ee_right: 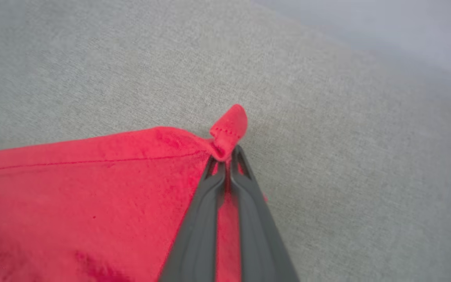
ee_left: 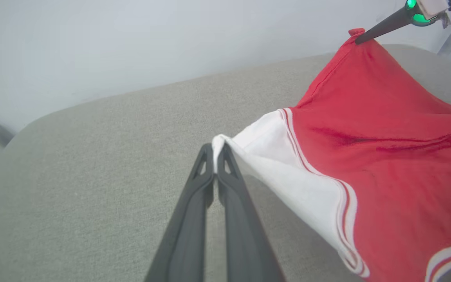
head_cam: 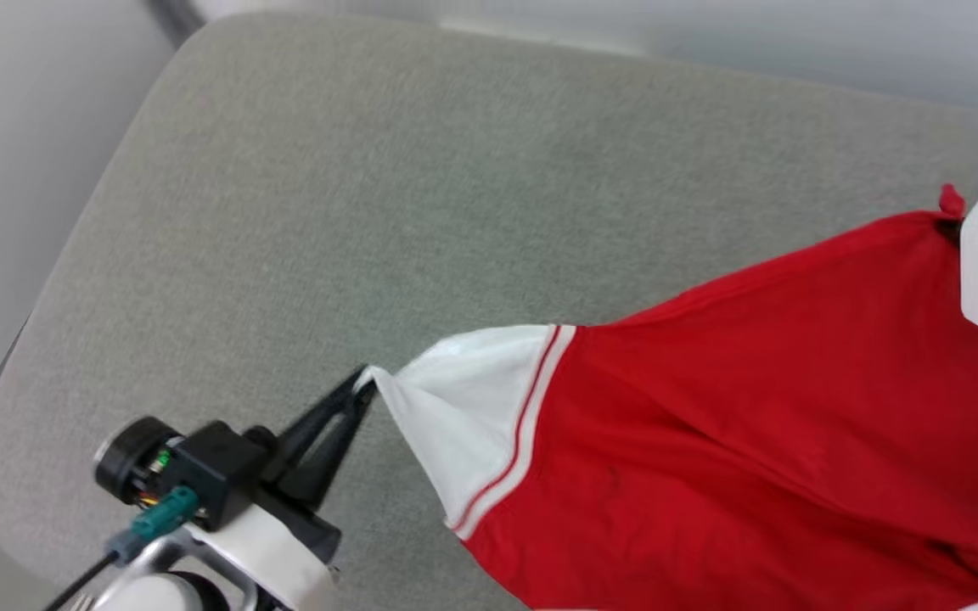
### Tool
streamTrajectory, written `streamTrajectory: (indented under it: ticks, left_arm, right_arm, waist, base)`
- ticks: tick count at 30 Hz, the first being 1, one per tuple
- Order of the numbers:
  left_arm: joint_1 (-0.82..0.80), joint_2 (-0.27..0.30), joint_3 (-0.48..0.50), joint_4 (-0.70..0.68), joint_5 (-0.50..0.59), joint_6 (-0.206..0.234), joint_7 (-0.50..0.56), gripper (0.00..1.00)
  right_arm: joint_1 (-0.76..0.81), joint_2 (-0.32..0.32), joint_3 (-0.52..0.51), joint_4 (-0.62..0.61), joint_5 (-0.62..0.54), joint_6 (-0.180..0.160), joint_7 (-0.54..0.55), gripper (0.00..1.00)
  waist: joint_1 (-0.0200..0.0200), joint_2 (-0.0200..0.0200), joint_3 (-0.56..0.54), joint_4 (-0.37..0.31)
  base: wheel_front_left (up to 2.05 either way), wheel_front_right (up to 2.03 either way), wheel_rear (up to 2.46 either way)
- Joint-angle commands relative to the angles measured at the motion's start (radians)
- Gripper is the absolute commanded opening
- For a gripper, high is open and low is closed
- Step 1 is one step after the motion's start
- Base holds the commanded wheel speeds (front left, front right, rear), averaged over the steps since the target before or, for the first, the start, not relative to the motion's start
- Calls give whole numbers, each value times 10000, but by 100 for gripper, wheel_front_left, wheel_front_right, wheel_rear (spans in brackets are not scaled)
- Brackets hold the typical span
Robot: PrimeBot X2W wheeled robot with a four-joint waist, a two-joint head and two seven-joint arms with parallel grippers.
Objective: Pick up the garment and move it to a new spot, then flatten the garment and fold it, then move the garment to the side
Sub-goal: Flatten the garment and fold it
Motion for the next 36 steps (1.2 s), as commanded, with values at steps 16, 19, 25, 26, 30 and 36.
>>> streamTrajectory:
  ticks: [16, 19, 25, 26, 30, 36]
  left_arm:
    - [-304, 1979, 2722, -2406, -659, 1250, 532, 0]
    - [-530, 2127, 3085, -2603, -730, 1340, 531, 0]
    - [-1955, 2405, 3998, -3069, -1092, 1263, 713, 0]
    - [-1955, 2405, 3998, -3069, -1092, 1263, 713, 0]
    - [-3199, 2517, 4383, -3015, -1299, 1128, 839, 0]
    - [-4444, 2595, 4560, -2716, -1406, 956, 961, 0]
  right_arm:
    - [-167, 148, 12, -2423, 1955, -6, -1331, 0]
    - [-210, 225, -96, -2807, 2044, -6, -1418, 0]
    - [-547, 610, -572, -3972, 2190, -6, -1724, 0]
    - [-547, 610, -572, -3972, 2190, -6, -1724, 0]
    - [-930, 893, -722, -4627, 2098, -6, -1881, 0]
    - [-1322, 1160, -980, -5050, 1914, -6, -1898, 0]
  waist:
    - [-1, 0, -2324, -2739]
    - [-1, 0, -2370, -2920]
    - [-1, 0, -2372, -3452]
    - [-1, 0, -2372, -3452]
    - [-1, 0, -2166, -3751]
    - [-1, 0, -1780, -3962]
  base:
    - [0, 0, 0]
    - [0, 0, 0]
    - [0, 0, 0]
    - [0, 0, 0]
    - [0, 0, 0]
    - [0, 0, 0]
